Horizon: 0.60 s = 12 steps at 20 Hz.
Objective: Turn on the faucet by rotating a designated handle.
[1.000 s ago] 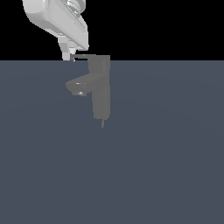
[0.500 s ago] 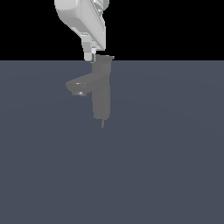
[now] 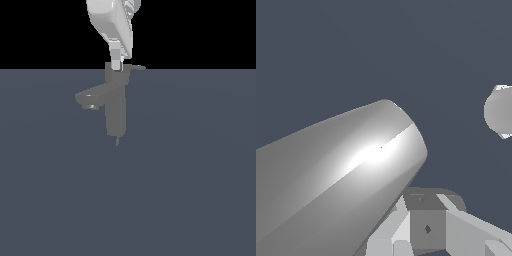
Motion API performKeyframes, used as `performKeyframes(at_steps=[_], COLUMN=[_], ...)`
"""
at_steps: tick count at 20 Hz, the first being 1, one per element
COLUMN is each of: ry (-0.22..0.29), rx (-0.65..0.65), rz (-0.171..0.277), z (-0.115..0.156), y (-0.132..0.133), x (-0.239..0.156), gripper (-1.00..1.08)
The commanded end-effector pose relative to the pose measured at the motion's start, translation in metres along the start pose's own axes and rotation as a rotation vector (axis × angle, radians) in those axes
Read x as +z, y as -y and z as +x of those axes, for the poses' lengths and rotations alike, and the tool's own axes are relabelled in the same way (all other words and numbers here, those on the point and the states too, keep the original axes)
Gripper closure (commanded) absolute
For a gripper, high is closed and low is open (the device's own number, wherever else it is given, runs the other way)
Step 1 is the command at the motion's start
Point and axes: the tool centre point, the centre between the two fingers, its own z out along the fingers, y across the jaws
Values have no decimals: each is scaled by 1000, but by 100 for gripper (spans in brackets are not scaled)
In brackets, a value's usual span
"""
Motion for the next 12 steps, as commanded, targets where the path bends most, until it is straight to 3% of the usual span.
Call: performKeyframes(at_steps=[1, 12], ry=[3, 5], rx=[16, 27], rz=[8, 10], z=[16, 54], y=[12, 42], x=[-1, -2], gripper=[108, 108])
